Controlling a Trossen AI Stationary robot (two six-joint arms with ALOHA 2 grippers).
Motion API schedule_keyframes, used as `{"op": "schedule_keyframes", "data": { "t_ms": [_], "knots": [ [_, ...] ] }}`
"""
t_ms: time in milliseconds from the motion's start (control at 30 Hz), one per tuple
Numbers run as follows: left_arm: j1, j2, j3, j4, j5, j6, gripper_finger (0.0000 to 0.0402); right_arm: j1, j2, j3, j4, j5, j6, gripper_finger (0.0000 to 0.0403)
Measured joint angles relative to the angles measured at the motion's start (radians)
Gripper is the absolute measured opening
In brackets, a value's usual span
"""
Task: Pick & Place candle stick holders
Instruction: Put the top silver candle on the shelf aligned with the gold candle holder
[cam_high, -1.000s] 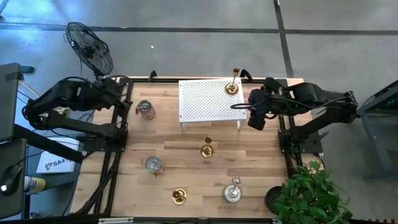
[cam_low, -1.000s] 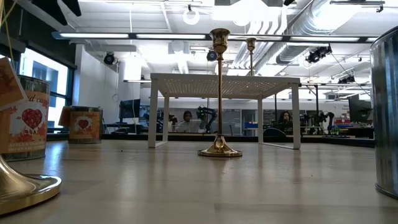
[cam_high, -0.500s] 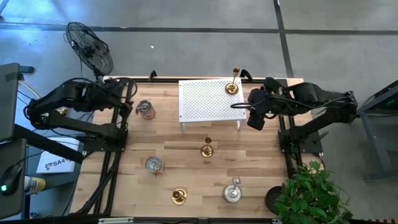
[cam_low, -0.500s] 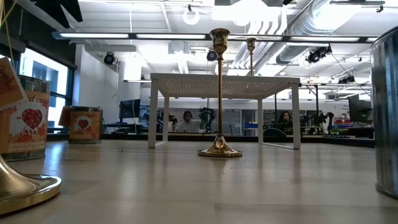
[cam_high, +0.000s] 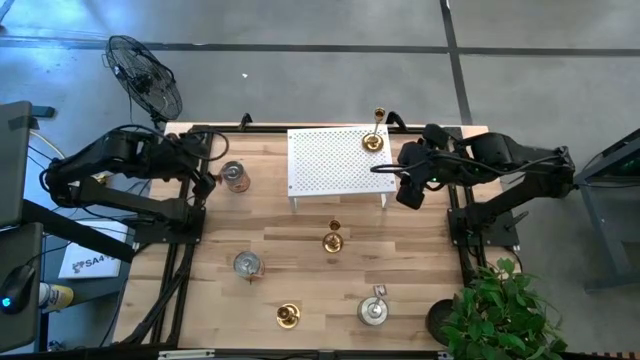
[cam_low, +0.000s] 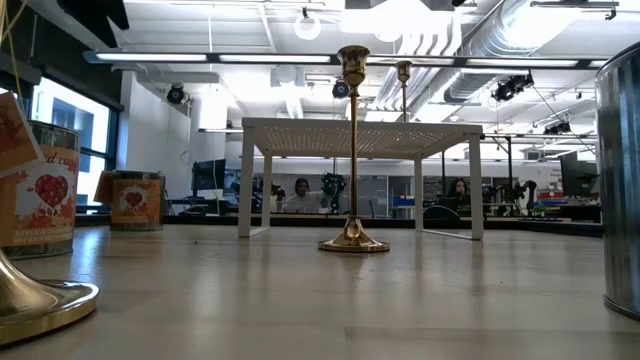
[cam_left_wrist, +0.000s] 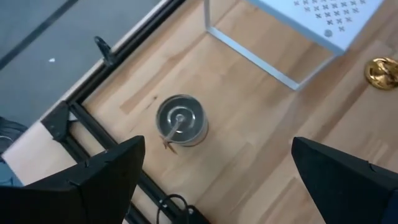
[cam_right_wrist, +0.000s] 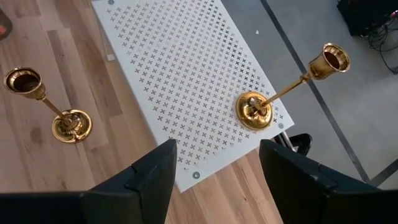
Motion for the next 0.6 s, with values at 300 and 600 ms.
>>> {"op": "schedule_keyframes", "data": {
  "t_ms": [300,600],
  "knots": [
    [0.0,0.0,0.0,0.0,0.034,0.0,0.0399,0.0,0.0,0.0,0.0,0.0,-0.004,0.0224],
    [0.0,0.0,0.0,0.064,0.101,-0.011,0.0399,0.0,0.0,-0.025,0.021,0.0,-0.008,0.0225]
  ]
}}
